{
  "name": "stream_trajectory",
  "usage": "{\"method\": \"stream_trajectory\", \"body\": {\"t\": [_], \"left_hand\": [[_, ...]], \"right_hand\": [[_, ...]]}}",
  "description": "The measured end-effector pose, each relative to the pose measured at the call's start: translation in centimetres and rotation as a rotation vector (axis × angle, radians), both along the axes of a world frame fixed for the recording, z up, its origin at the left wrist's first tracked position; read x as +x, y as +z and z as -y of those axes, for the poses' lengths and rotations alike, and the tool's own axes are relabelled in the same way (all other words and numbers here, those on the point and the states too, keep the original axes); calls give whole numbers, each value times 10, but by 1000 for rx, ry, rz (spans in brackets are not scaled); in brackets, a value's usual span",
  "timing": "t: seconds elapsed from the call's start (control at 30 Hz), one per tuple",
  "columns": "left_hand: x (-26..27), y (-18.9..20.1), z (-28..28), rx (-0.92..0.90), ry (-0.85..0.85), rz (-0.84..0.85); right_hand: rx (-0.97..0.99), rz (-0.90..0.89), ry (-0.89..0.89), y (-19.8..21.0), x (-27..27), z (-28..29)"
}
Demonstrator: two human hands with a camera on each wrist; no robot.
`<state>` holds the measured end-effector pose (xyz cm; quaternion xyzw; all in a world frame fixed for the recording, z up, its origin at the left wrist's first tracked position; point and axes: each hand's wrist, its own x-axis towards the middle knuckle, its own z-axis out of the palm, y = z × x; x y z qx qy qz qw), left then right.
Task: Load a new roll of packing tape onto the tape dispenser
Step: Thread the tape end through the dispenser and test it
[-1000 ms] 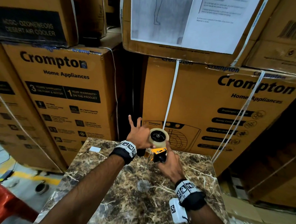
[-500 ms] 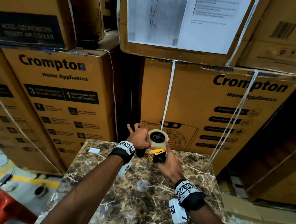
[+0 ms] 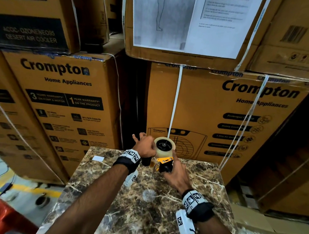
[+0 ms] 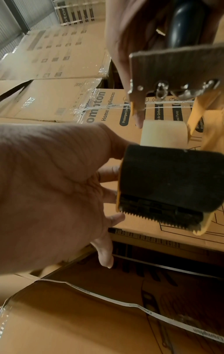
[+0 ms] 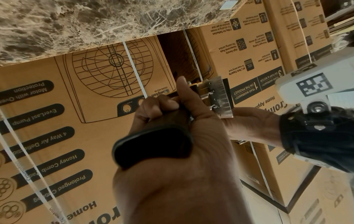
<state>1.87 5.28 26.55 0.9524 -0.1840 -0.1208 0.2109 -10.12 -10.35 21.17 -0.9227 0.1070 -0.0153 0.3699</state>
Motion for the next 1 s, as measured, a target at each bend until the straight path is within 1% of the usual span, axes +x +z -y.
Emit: {"method": "stream_trajectory", "body": {"t": [0.13,0.23,0.37,0.47,0.53,0.63,0.7,0.83,0.9,1.0], "left_hand": [[-3,3,5,-31,-3,42],[-7,7,7,-2,13,73],[-12,18,8,223,-47,169],[-15,22,9,297,-89,169],[-16,20,9,264,-88,135],[-12,11,6,120,-43,63],[-9,5,4,47,-27,44],[-12,4,5,-42,-29,93],[-14,5,6,-59,-21,122],[-14,4,4,-53,-2,118]], "right_hand": [[40,-1,-18,-6,5,1],[23,4,-34,-4,6,1],[-3,-10,-33,-5,8,1],[-26,-28,-27,-2,4,1],[-13,-12,-28,1,1,0],[10,-6,-40,1,2,0],[23,12,-45,-2,4,-2],[14,2,-28,-8,8,-1],[13,8,-30,-6,9,-1],[34,18,-21,-4,9,-1]]}}
